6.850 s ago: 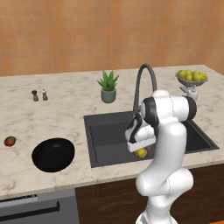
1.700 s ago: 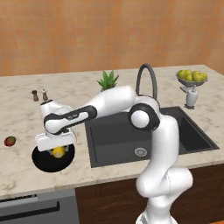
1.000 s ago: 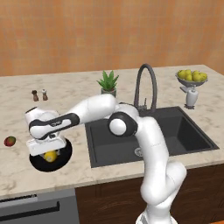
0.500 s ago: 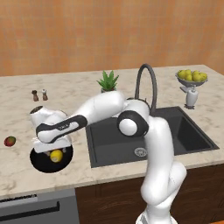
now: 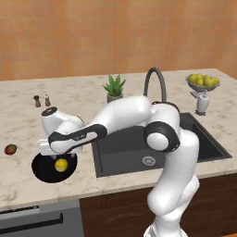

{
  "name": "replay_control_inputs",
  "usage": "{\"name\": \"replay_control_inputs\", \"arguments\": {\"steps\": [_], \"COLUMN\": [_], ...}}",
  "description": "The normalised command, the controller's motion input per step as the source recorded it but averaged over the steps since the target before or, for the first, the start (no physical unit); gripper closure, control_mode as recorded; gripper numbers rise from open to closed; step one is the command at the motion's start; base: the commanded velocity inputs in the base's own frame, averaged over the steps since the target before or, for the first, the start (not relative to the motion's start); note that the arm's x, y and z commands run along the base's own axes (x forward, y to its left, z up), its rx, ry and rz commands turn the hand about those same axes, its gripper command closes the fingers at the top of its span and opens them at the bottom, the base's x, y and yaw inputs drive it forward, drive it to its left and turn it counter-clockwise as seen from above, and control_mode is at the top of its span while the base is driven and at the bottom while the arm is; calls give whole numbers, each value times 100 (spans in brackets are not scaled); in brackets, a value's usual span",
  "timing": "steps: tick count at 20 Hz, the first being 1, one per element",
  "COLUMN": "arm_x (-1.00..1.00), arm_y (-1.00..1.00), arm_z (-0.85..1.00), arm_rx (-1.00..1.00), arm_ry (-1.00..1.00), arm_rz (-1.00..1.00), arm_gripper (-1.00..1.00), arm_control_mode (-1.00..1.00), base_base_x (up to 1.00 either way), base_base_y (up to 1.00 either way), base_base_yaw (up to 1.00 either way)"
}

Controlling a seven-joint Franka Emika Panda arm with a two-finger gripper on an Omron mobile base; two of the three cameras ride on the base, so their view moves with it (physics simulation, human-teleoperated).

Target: Pick the lemon from the sink and place it in the bowl. Then pick the bowl and place it in the microwave. Then close the microwave door and press the start button.

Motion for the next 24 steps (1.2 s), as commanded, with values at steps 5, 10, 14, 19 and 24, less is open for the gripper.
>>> {"name": "replay_control_inputs", "arguments": {"steps": [5,10,14,19,24], "arm_x": [-18,0,1,20,31], "arm_y": [-66,-30,-2,6,31], "arm_z": [15,-1,-6,-20,-20], "arm_rx": [11,13,8,0,0], "arm_ry": [-5,0,0,0,2], "arm_rz": [4,4,3,0,0], "arm_gripper": [-100,-100,-100,-100,-100], "arm_control_mode": [-100,-100,-100,-100,-100], "base_base_x": [0,0,0,0,0], "base_base_y": [0,0,0,0,0], "base_base_yaw": [0,0,0,0,0]}}
